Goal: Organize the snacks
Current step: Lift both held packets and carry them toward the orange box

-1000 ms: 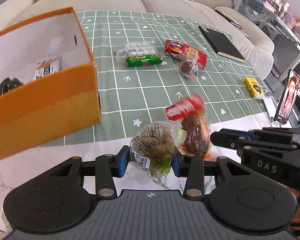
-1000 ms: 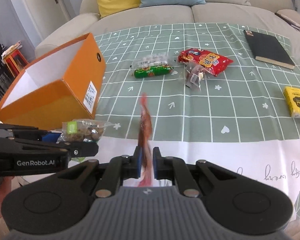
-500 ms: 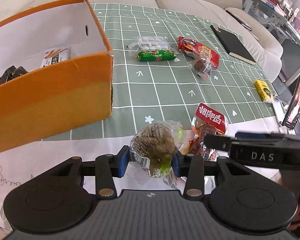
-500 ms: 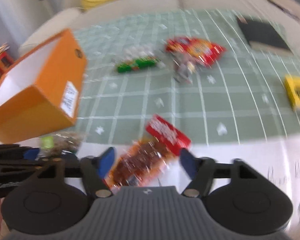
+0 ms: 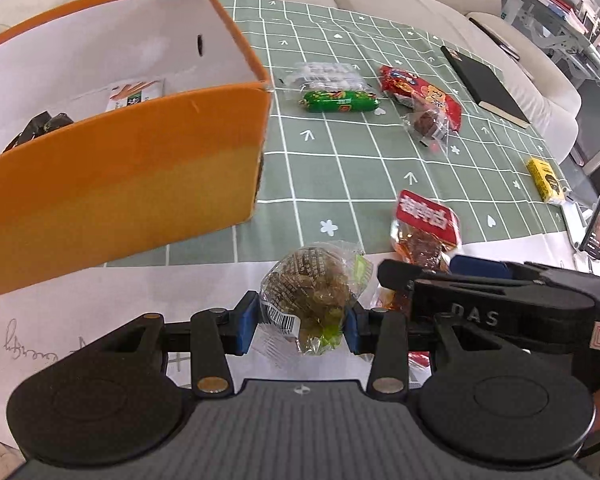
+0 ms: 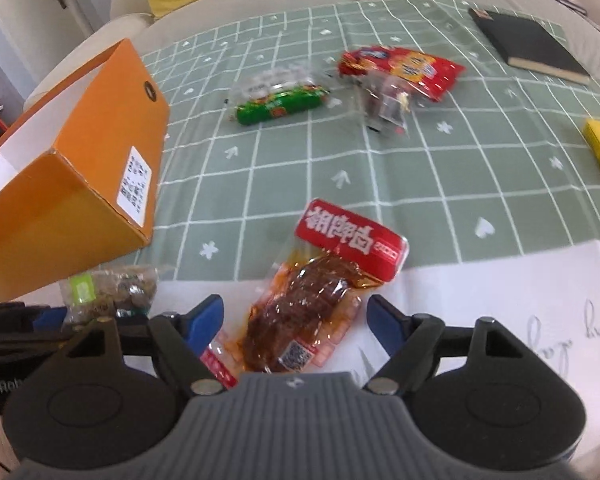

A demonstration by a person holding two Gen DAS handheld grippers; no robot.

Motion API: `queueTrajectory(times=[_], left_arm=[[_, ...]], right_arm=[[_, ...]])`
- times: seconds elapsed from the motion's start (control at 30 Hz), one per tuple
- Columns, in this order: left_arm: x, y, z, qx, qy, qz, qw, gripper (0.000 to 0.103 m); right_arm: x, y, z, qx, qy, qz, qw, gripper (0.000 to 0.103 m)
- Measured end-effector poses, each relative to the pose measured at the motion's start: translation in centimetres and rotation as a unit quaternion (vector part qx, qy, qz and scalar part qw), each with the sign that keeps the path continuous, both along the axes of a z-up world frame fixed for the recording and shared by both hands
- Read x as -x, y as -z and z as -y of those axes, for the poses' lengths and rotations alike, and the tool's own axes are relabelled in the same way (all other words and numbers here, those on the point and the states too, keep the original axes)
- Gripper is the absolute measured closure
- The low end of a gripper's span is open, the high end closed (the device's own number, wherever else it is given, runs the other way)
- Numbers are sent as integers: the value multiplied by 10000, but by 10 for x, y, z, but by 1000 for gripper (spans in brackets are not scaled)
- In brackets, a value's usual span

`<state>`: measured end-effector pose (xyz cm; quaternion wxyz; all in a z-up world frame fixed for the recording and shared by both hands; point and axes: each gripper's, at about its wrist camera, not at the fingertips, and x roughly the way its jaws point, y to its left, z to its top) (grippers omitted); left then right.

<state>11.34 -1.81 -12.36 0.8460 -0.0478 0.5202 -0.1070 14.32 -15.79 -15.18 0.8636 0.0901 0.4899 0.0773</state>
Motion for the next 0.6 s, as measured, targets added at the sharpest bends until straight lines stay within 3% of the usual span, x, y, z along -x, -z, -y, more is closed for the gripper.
queueTrajectory(times=[0.23, 0.3, 0.6], left_arm=[[-2, 3, -7, -26, -103, -50, 9999, 55], [-2, 2, -8, -20, -103, -48, 9999, 55], [-1, -2, -11, 48, -108, 15, 9999, 55]], right_arm=[[-4, 3, -23, 540, -335, 253, 9977, 39], [-3, 1, -23, 532, -362, 278, 9975, 45], [3, -6, -14, 167, -367, 135, 9991, 47]])
